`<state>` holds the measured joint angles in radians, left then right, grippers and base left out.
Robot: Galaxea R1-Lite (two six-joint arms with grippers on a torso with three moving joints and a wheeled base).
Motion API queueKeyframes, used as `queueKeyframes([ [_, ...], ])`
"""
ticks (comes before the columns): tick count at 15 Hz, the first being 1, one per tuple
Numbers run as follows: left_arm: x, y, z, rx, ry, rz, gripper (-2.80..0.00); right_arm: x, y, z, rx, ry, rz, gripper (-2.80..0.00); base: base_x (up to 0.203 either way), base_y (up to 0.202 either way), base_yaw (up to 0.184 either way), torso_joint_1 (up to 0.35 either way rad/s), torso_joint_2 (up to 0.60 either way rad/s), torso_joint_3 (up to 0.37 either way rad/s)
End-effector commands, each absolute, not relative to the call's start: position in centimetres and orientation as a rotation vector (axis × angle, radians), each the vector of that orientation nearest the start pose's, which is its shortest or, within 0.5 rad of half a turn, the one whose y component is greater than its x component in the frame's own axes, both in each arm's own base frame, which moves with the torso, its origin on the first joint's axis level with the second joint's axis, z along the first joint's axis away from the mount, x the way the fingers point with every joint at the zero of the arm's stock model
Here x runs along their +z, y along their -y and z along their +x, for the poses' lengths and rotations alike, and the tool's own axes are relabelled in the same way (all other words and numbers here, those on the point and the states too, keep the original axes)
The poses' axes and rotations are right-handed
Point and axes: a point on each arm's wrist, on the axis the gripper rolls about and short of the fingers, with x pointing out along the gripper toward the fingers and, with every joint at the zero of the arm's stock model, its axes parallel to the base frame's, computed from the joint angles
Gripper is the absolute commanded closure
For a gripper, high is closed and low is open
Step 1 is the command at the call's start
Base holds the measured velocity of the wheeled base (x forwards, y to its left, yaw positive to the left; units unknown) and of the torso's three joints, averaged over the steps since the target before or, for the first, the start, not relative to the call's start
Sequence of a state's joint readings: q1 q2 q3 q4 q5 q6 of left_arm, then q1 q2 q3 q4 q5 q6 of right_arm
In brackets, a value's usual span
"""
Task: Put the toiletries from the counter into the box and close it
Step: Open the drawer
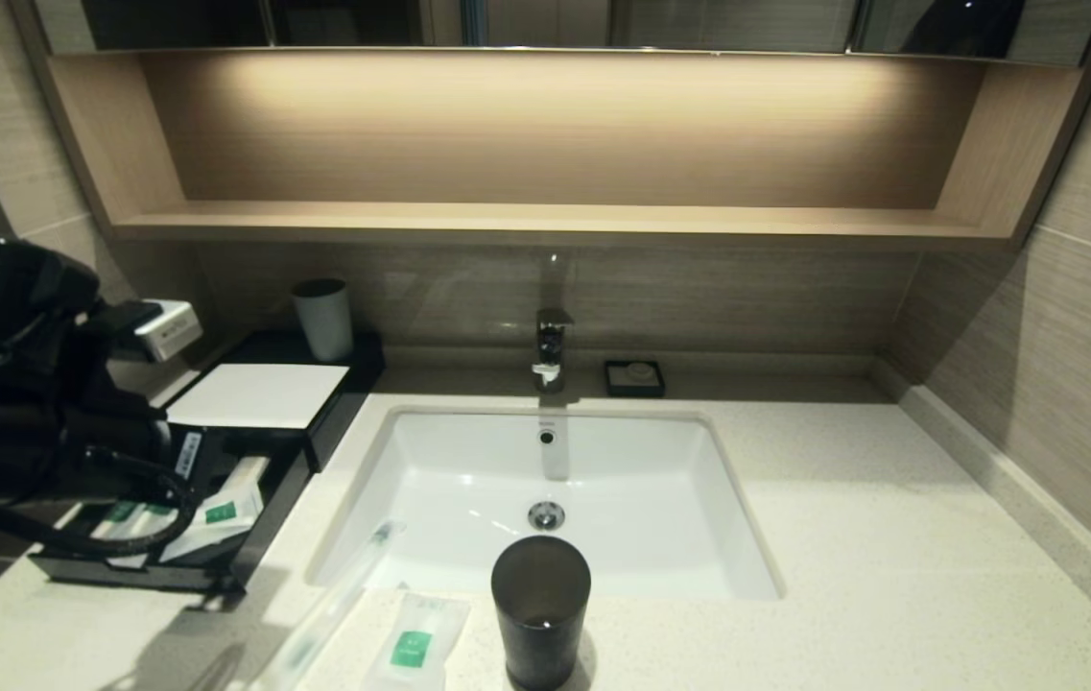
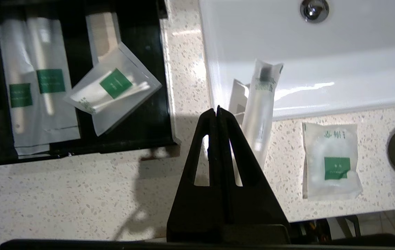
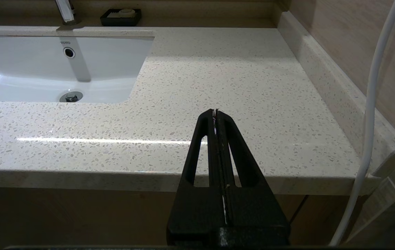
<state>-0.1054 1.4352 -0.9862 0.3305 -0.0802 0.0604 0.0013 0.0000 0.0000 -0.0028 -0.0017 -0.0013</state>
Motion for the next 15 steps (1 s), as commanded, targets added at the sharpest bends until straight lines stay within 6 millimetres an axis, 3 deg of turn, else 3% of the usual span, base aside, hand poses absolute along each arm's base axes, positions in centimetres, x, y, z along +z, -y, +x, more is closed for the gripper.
queueKeyframes([
  [1,20.5,3.3,22.3,-0.236,-0.833,0.08,0.0,7.5,0.0,-2.3,0.0,0.002,-0.002,0.0,0.0,0.0,0.0,0.0,0.0,0.0],
  [15,15.8,4.6,21.2,-0.349,-1.013,0.218,0.0,7.5,0.0,-2.3,0.0,0.002,-0.002,0.0,0.0,0.0,0.0,0.0,0.0,0.0],
])
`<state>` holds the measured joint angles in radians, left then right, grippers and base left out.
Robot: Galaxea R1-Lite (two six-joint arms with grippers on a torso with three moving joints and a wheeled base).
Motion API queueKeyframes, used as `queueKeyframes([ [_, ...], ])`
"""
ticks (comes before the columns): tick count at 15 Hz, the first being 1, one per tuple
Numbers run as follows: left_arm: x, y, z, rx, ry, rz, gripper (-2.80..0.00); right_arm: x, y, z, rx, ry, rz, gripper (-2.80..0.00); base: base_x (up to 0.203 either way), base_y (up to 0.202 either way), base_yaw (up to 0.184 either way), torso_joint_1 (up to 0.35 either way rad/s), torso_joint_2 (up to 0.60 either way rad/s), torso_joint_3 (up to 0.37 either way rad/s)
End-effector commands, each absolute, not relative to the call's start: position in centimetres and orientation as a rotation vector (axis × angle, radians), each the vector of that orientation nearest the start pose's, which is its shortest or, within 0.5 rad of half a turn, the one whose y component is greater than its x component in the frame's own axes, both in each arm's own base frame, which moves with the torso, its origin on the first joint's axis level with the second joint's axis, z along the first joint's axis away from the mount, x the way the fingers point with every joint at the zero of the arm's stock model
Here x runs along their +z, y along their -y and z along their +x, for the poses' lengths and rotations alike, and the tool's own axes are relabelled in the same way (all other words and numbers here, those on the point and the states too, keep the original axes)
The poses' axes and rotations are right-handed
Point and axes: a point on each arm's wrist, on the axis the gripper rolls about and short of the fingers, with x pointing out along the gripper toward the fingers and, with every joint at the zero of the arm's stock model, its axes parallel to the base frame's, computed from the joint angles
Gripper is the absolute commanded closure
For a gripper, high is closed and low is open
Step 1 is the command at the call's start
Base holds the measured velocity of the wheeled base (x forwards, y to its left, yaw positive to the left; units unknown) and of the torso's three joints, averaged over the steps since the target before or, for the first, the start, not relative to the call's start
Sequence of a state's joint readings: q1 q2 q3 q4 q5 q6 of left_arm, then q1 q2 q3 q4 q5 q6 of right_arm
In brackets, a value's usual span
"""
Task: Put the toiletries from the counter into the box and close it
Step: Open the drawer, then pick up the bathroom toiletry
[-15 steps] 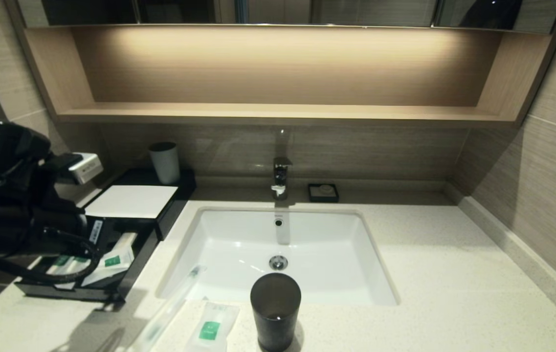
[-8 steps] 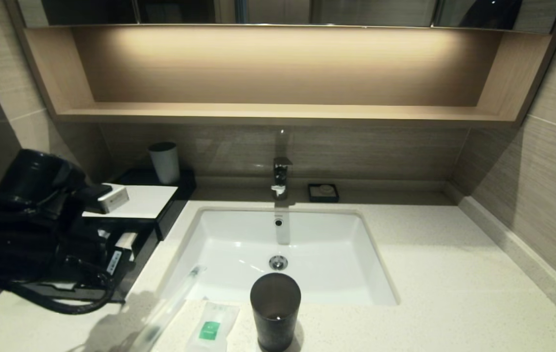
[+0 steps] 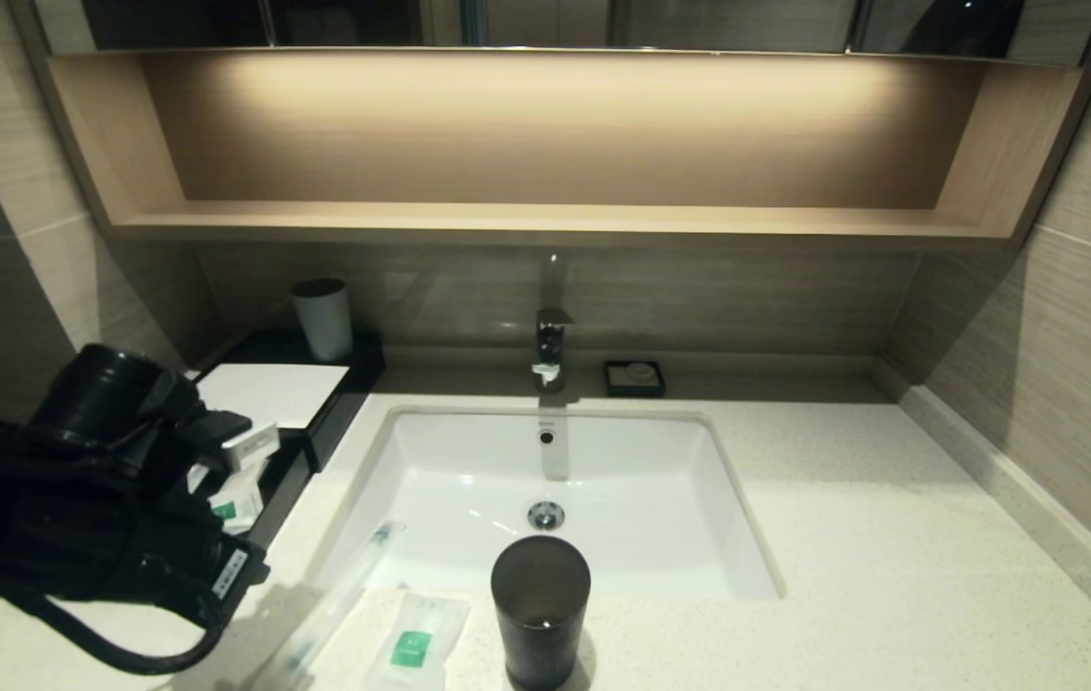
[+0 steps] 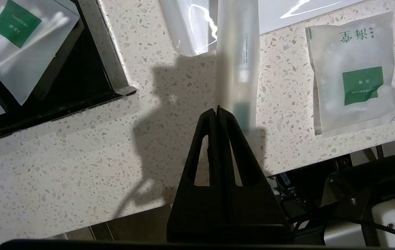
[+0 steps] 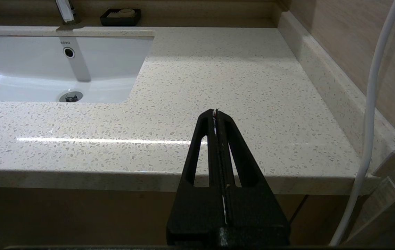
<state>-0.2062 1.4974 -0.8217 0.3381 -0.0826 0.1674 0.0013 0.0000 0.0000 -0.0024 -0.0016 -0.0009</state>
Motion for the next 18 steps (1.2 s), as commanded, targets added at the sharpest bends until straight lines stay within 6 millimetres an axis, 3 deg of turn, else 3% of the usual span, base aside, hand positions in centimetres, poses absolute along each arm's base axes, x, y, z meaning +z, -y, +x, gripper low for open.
queueKeyframes([
  [1,15.5,4.6,21.2,-0.354,-1.021,0.227,0.0,7.6,0.0,-2.3,0.0,0.003,-0.002,0.0,0.0,0.0,0.0,0.0,0.0,0.0],
  [15,13.1,5.0,22.2,-0.384,-1.118,0.276,0.0,7.5,0.0,-2.3,0.0,0.002,-0.002,0.0,0.0,0.0,0.0,0.0,0.0,0.0],
  [16,13.0,5.1,22.1,-0.388,-1.124,0.278,-2.8,7.5,0.0,-2.3,0.0,0.002,-0.002,0.0,0.0,0.0,0.0,0.0,0.0,0.0],
  [18,12.6,5.4,21.9,-0.404,-1.136,0.291,-2.8,7.6,0.0,-2.3,0.0,0.003,-0.002,0.0,0.0,0.0,0.0,0.0,0.0,0.0],
])
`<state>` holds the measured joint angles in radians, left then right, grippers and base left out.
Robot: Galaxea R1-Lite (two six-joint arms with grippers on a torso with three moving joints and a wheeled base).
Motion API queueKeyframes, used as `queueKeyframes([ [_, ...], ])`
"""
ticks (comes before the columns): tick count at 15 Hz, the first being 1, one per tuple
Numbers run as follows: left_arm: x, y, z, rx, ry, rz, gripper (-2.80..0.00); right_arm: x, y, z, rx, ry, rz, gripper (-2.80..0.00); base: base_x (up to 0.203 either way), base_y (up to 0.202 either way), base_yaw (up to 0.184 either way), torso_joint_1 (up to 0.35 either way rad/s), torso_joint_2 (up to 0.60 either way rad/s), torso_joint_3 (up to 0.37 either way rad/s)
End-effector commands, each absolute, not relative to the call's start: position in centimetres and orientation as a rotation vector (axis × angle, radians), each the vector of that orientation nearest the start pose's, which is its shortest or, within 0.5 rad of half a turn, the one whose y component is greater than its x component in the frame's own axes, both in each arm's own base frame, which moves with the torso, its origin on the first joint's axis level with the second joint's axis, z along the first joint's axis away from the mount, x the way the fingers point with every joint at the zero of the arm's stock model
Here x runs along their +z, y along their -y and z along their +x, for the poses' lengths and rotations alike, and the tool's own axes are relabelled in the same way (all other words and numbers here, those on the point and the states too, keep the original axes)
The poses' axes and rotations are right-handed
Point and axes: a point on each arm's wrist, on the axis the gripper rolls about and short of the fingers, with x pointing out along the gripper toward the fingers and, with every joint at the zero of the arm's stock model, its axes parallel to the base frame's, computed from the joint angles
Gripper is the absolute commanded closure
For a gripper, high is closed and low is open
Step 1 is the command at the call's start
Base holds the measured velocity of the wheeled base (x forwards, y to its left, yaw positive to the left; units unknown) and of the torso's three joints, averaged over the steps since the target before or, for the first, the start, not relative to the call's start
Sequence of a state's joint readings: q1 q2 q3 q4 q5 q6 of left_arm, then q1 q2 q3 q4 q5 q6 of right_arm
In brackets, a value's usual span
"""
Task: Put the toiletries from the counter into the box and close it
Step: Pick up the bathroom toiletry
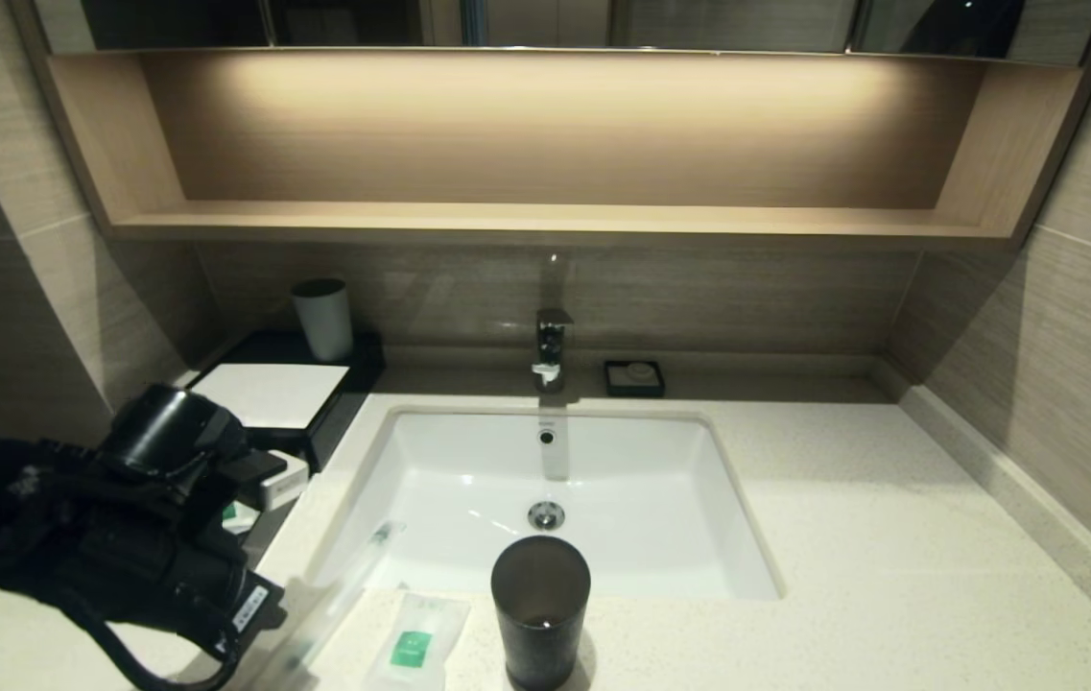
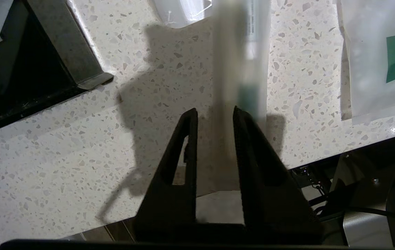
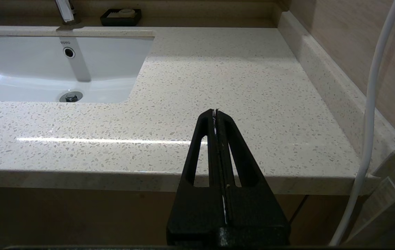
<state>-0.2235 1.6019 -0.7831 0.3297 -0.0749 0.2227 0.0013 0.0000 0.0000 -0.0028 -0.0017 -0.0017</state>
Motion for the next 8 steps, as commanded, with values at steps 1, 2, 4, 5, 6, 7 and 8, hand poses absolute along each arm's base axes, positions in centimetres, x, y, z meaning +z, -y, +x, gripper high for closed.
queueKeyframes([
  [1,12.53,5.47,21.8,-0.409,-1.138,0.295,-2.8,7.54,0.01,-2.27,0.0,0.002,-0.002,0.0,0.0,0.0,0.0,0.0,0.0,0.0],
  [2,12.48,5.6,21.8,-0.415,-1.139,0.298,-2.8,7.54,0.01,-2.27,0.0,0.002,-0.002,0.0,0.0,0.0,0.0,0.0,0.0,0.0],
  [4,12.17,5.78,21.73,-0.424,-1.155,0.305,-2.8,7.54,0.01,-2.27,0.0,0.002,-0.002,0.0,0.0,0.0,0.0,0.0,0.0,0.0],
  [5,12.04,5.82,21.57,-0.427,-1.162,0.308,-2.8,7.54,0.01,-2.27,0.0,0.002,-0.002,0.0,0.0,0.0,0.0,0.0,0.0,0.0],
  [6,11.87,5.8,21.48,-0.426,-1.168,0.309,-2.8,7.54,0.01,-2.27,0.0,0.002,-0.002,0.0,0.0,0.0,0.0,0.0,0.0,0.0],
  [7,11.82,5.79,21.44,-0.429,-1.17,0.313,-2.8,7.54,0.01,-2.27,0.0,0.002,-0.002,0.0,0.0,0.0,0.0,0.0,0.0,0.0],
  [8,11.67,5.79,21.46,-0.431,-1.178,0.316,-2.8,7.54,0.01,-2.27,0.0,0.002,-0.002,0.0,0.0,0.0,0.0,0.0,0.0,0.0],
])
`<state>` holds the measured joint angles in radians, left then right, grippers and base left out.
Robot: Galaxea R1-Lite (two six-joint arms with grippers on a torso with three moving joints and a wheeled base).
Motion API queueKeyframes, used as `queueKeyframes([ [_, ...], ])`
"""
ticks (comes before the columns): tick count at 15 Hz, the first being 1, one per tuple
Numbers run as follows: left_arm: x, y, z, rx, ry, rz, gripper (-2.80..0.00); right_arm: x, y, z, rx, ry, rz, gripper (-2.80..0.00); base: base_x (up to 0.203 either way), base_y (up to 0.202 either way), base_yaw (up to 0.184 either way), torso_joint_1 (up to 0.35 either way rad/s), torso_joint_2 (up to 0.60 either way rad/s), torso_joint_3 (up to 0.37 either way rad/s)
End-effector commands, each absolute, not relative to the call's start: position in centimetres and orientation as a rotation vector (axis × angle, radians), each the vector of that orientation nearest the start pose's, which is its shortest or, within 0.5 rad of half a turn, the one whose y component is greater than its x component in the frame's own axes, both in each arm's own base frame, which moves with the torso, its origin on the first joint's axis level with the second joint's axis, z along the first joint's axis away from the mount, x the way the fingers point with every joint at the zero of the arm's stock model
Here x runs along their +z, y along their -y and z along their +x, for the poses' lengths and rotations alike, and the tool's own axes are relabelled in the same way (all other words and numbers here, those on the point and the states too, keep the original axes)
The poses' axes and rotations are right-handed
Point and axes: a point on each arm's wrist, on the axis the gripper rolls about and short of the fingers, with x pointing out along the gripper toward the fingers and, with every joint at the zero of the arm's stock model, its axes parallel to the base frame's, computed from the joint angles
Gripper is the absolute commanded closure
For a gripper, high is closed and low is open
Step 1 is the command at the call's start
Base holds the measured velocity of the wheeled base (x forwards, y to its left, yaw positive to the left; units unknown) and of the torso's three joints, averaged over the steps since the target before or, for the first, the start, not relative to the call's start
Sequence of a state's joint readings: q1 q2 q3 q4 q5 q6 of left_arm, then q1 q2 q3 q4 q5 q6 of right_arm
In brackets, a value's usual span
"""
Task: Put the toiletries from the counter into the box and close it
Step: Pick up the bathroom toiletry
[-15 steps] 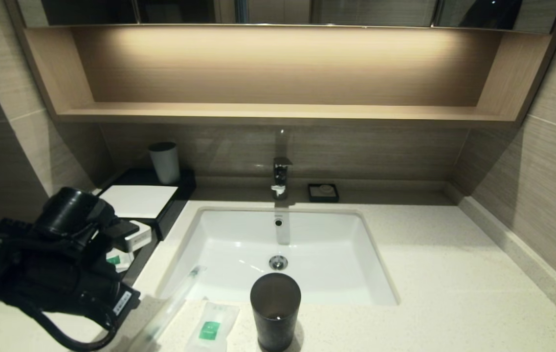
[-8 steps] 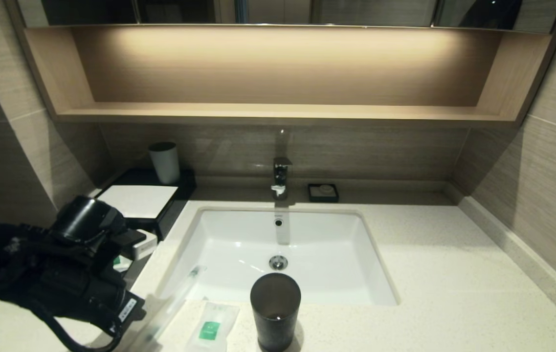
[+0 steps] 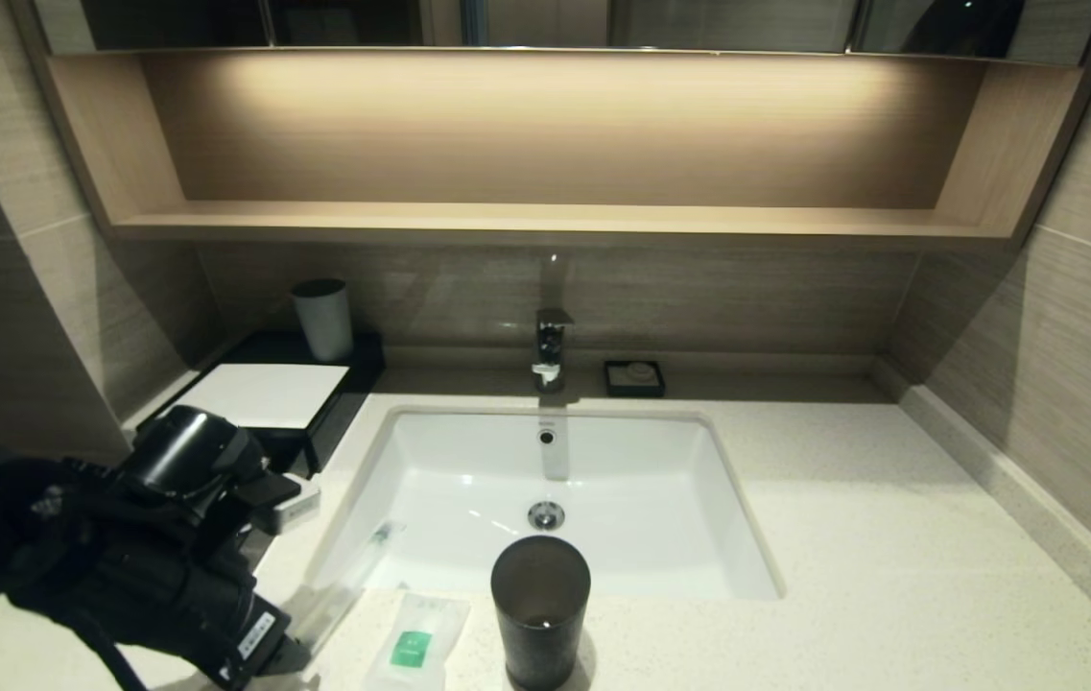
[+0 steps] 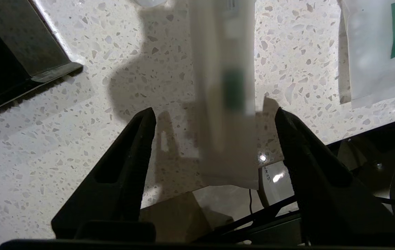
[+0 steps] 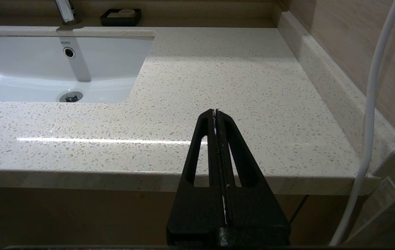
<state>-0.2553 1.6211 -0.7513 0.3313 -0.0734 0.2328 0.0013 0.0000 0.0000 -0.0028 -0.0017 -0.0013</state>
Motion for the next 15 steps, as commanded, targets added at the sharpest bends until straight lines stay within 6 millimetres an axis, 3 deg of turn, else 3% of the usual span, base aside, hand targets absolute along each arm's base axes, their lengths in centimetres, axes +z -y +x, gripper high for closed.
queueKeyframes([
  [1,11.55,5.81,21.49,-0.433,-1.186,0.313,-2.8,7.54,0.01,-2.27,0.0,0.002,-0.002,0.0,0.0,0.0,0.0,0.0,0.0,0.0],
  [15,10.6,6.4,21.5,-0.463,-1.22,0.325,-2.8,7.54,0.01,-2.27,0.0,0.002,-0.002,0.0,0.0,0.0,0.0,0.0,0.0,0.0],
])
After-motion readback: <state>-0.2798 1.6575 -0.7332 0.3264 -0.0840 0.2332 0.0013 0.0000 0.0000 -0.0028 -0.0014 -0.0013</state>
